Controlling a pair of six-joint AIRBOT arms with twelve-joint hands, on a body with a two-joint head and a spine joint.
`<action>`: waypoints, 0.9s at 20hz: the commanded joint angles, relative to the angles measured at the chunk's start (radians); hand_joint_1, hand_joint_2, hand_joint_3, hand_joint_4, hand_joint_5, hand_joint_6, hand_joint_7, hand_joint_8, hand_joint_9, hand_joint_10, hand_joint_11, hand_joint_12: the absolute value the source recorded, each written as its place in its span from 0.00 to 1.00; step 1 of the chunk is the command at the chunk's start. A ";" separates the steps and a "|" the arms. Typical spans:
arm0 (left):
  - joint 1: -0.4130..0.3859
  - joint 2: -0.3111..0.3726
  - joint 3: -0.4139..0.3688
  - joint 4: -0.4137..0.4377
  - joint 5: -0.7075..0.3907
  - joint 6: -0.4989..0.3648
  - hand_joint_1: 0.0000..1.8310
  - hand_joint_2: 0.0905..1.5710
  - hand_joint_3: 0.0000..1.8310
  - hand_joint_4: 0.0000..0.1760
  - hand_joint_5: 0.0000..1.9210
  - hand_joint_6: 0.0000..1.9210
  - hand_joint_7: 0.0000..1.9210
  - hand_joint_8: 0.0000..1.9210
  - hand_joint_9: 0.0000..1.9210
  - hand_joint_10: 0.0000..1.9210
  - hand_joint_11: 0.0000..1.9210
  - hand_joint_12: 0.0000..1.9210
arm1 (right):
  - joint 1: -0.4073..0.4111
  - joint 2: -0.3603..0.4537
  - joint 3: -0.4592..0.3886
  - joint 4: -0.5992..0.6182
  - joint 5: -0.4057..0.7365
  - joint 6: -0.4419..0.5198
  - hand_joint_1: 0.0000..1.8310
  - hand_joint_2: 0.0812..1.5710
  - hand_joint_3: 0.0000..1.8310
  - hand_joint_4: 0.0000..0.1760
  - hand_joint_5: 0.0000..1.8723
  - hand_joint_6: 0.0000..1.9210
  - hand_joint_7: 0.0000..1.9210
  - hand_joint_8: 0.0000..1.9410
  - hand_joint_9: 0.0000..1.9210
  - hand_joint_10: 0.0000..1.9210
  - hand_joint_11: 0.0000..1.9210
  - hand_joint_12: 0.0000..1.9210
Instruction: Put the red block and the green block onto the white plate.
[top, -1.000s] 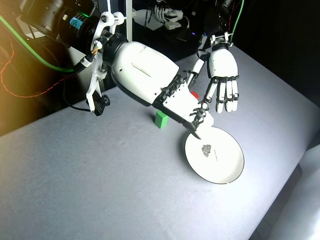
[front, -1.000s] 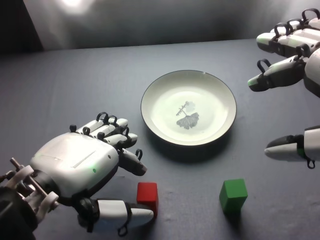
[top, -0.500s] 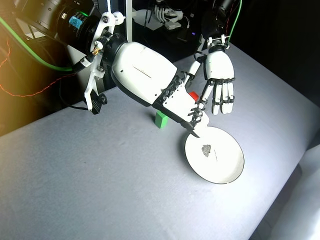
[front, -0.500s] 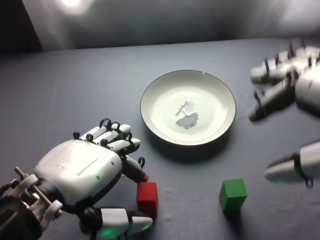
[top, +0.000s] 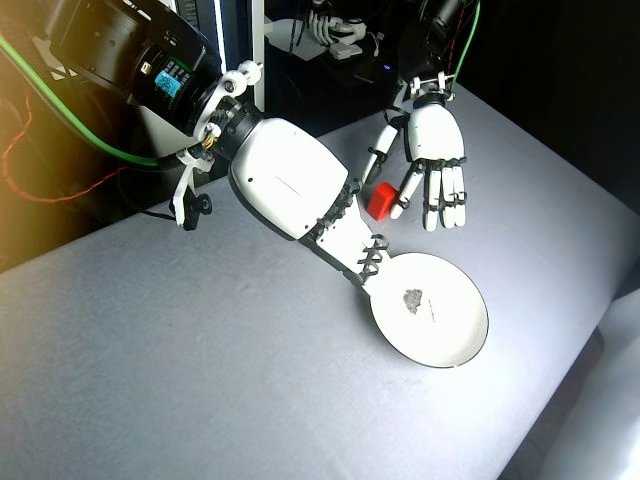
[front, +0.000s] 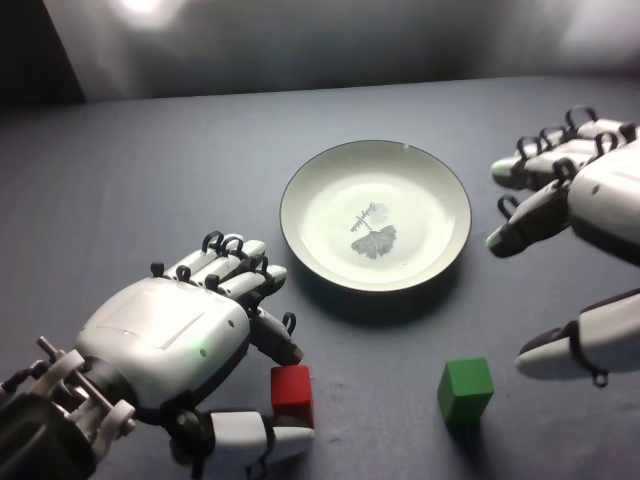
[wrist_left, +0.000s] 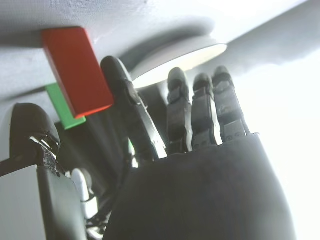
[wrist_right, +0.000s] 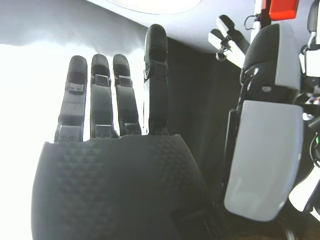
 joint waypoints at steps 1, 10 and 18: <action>-0.004 -0.002 0.003 0.044 -0.090 -0.002 0.31 0.62 0.00 1.00 0.47 0.00 0.12 0.00 0.00 0.00 0.00 0.00 | -0.010 -0.012 -0.002 -0.032 0.103 -0.004 0.43 0.49 0.00 0.09 0.41 0.00 0.10 0.00 0.09 0.00 0.00 0.22; -0.005 -0.016 0.014 0.044 -0.090 -0.003 0.31 0.61 0.00 1.00 0.47 0.01 0.13 0.00 0.01 0.00 0.00 0.00 | -0.108 -0.130 0.001 -0.036 0.207 -0.057 0.44 0.50 0.00 0.03 0.40 0.01 0.12 0.00 0.09 0.00 0.00 0.18; -0.005 -0.049 0.034 0.044 -0.093 -0.010 0.31 0.61 0.00 1.00 0.48 0.01 0.14 0.00 0.02 0.00 0.00 0.01 | -0.184 -0.262 0.088 -0.151 0.239 -0.050 0.44 0.49 0.00 0.08 0.43 0.00 0.13 0.00 0.09 0.00 0.00 0.21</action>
